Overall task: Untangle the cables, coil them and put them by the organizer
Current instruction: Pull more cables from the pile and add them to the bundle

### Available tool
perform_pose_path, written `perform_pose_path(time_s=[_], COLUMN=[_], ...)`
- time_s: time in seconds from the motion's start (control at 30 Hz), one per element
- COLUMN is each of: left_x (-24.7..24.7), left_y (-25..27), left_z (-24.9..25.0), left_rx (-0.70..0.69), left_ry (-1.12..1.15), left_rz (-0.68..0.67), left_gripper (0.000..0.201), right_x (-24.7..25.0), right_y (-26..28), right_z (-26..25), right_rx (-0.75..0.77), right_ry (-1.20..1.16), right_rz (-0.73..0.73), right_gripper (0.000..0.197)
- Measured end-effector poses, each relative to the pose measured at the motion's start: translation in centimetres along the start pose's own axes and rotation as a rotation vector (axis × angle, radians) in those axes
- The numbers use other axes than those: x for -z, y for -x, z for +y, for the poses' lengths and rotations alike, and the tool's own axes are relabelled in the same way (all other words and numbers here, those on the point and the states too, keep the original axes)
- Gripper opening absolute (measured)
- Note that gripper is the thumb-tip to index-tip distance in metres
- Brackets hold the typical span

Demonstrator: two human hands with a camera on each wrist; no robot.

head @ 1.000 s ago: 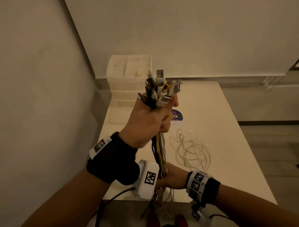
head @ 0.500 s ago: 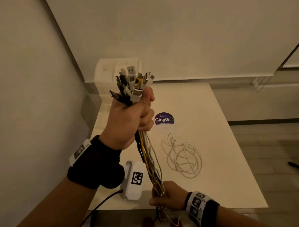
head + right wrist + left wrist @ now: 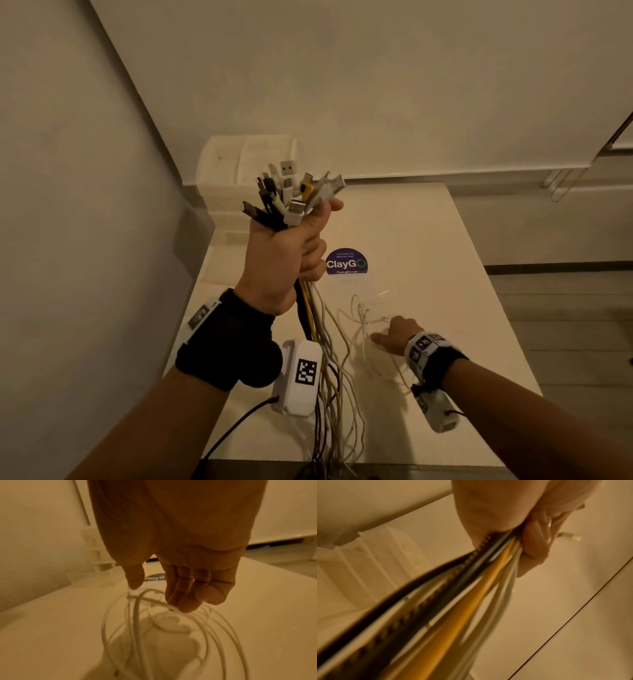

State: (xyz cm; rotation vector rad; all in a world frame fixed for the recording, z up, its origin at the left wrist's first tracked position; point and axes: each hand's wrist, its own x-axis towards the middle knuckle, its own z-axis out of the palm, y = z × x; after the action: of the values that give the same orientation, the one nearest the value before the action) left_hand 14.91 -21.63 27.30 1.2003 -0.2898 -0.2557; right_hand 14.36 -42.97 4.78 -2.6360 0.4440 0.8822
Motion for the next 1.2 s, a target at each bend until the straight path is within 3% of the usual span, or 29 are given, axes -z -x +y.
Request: perform_pose_path(time_s=[0.07, 0.17, 0.27, 0.43, 0.57, 0.63, 0.73, 0.83, 1.07, 1.2], left_x=[-0.3, -0.3, -0.2, -0.8, -2.0, -2.6, -3.4, -3.7, -3.2, -2.1], left_y=[-0.3, -0.5, -0.8, -1.1, -1.5, -1.8, -1.9, -1.7, -0.4, 0.0], left_z=[-0.4, -0.8, -1.3, -2.3, -3.0, -3.4, -3.7, -3.9, -4.4, -3.2], left_rx=[0.008, 0.036, 0.077, 0.139, 0.214, 0.232, 0.236, 0.216, 0.190, 0.128], left_ry=[-0.045, -0.090, -0.085, -0.053, -0.049, -0.063, -0.009, 0.087, 0.136, 0.147], left_rz=[0.044, 0.107, 0.111, 0.133, 0.168, 0.187, 0.192, 0.185, 0.143, 0.203], left_gripper=[0.021, 0.034, 0.032, 0.036, 0.037, 0.036, 0.035, 0.035, 0.035, 0.034], right_x=[-1.1, -2.0, -0.8, 4.9, 8.8, 9.6, 9.7, 8.8, 6.3, 5.5], right_y=[-0.3, -0.4, 0.6, 7.8, 13.4, 15.5, 17.6, 17.7, 17.5, 18.2], right_z=[-0.3, 0.4, 1.7, 1.8, 0.1, -1.4, -3.8, -5.3, -7.2, -6.6], right_rx=[-0.015, -0.040, -0.010, 0.177, 0.444, 0.581, 0.744, 0.775, 0.825, 0.875], right_ry=[-0.022, -0.181, -0.435, -1.107, -1.380, -1.343, -1.107, -0.884, -0.691, -0.582], right_rz=[-0.004, 0.075, 0.158, 0.232, 0.225, 0.283, 0.507, 0.647, 0.788, 0.710], right_gripper=[0.053, 0.023, 0.033, 0.025, 0.025, 0.029, 0.037, 0.042, 0.033, 0.037])
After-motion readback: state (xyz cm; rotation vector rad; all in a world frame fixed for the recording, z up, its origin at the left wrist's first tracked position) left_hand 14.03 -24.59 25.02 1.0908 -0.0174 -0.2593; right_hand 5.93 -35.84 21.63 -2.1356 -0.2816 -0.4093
